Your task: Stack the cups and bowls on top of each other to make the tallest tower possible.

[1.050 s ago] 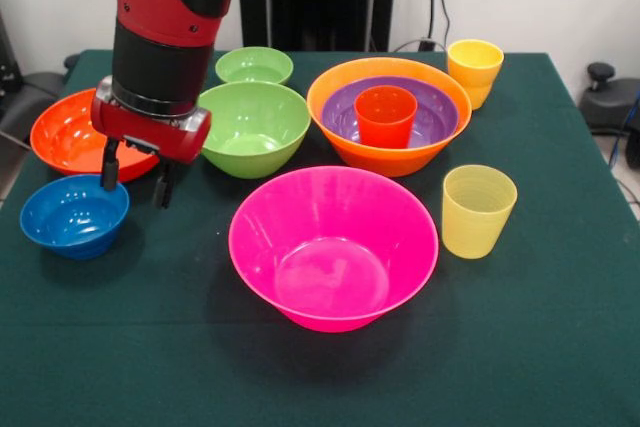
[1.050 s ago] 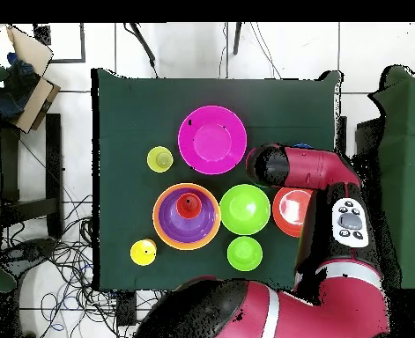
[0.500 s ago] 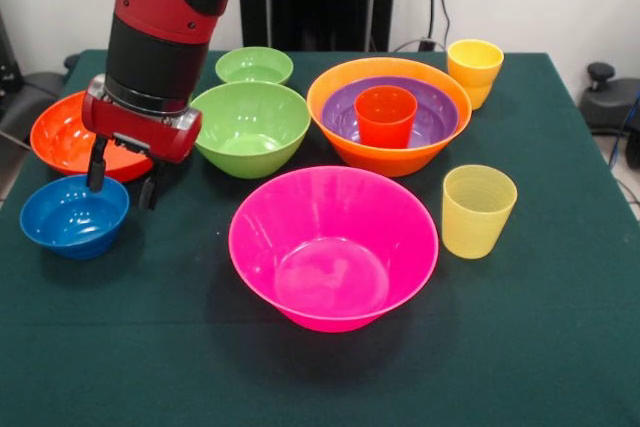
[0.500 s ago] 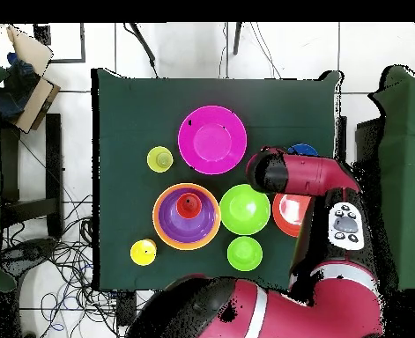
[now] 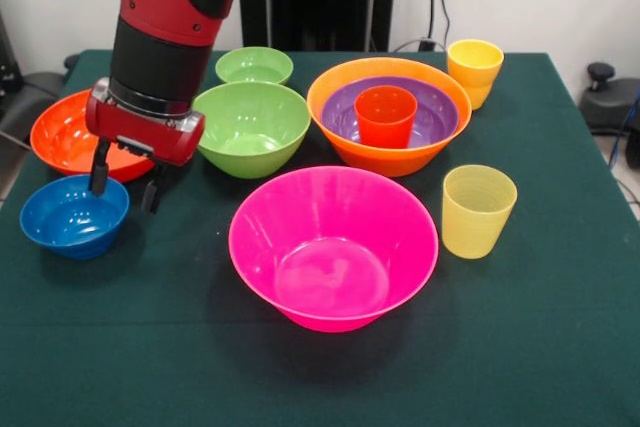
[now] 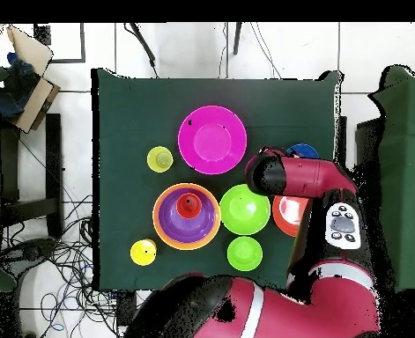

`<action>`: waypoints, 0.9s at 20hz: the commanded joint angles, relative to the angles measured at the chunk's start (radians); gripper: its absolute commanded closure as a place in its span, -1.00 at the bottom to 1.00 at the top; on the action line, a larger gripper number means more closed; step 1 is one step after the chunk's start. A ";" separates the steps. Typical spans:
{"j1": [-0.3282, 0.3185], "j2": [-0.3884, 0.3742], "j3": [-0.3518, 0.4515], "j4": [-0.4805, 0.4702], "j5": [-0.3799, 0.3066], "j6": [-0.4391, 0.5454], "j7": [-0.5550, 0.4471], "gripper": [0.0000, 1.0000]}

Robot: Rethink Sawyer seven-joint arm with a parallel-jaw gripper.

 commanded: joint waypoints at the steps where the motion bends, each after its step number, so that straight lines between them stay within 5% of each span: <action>1: 0.041 0.078 0.042 0.038 -0.033 -0.025 0.079 -1.00; 18: 0.054 0.186 -0.035 0.028 -0.039 -0.201 0.107 -1.00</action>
